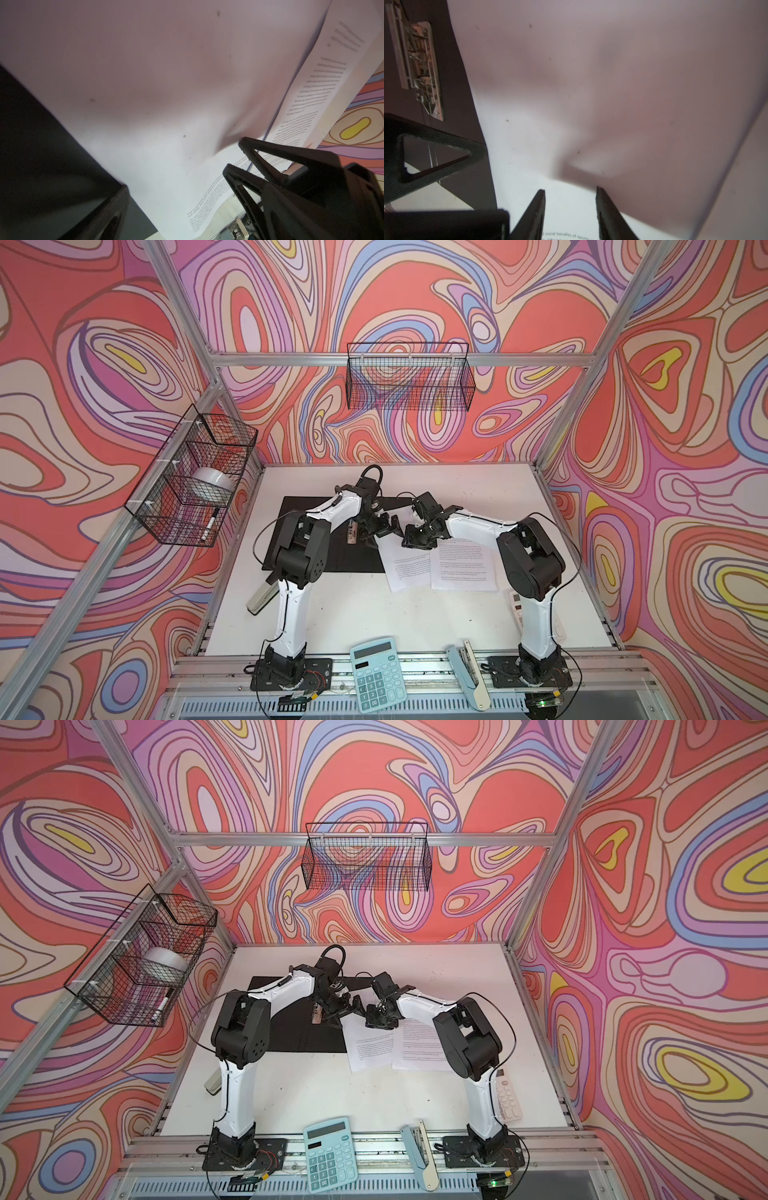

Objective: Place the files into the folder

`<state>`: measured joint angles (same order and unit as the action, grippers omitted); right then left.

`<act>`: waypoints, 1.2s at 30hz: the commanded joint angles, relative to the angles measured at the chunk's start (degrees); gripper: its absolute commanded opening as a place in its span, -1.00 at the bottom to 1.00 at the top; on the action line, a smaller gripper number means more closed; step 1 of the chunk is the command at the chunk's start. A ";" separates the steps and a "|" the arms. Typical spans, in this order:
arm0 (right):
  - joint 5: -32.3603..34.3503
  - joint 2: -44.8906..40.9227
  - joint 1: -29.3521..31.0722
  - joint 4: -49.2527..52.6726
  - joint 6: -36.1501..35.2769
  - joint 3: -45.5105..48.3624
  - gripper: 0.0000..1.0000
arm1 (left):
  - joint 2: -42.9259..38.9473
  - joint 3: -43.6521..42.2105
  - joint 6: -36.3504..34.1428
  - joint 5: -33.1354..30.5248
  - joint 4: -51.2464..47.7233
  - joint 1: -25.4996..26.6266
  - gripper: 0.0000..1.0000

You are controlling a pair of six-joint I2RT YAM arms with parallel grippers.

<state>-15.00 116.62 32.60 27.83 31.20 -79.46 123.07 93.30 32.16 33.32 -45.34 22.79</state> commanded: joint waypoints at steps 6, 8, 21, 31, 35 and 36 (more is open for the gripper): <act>3.55 -2.46 0.54 6.26 -1.28 0.39 -0.13 | -8.36 -3.20 -3.94 -8.00 -0.21 0.59 1.00; 4.53 -3.35 0.54 6.67 -1.74 1.16 -0.12 | -9.11 -3.38 -4.00 -9.37 -0.77 0.59 1.00; 4.80 -1.93 0.36 5.86 -0.35 0.81 -0.11 | -6.92 -5.76 -2.94 -15.69 -1.92 0.68 1.00; -2.77 -2.10 0.36 4.27 0.25 2.45 -0.12 | -0.96 -1.89 -2.13 -11.89 -3.61 1.00 1.00; -6.37 -0.68 0.36 4.49 0.07 2.55 -0.12 | 0.74 -0.90 -1.71 -8.68 -3.54 1.08 1.00; -7.22 -0.32 0.45 4.27 0.14 2.61 -0.12 | 1.05 -0.68 -1.62 -8.10 -3.51 1.12 0.99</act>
<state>-18.33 114.65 32.93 32.56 31.16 -77.49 121.25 91.88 30.00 22.37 -47.05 23.33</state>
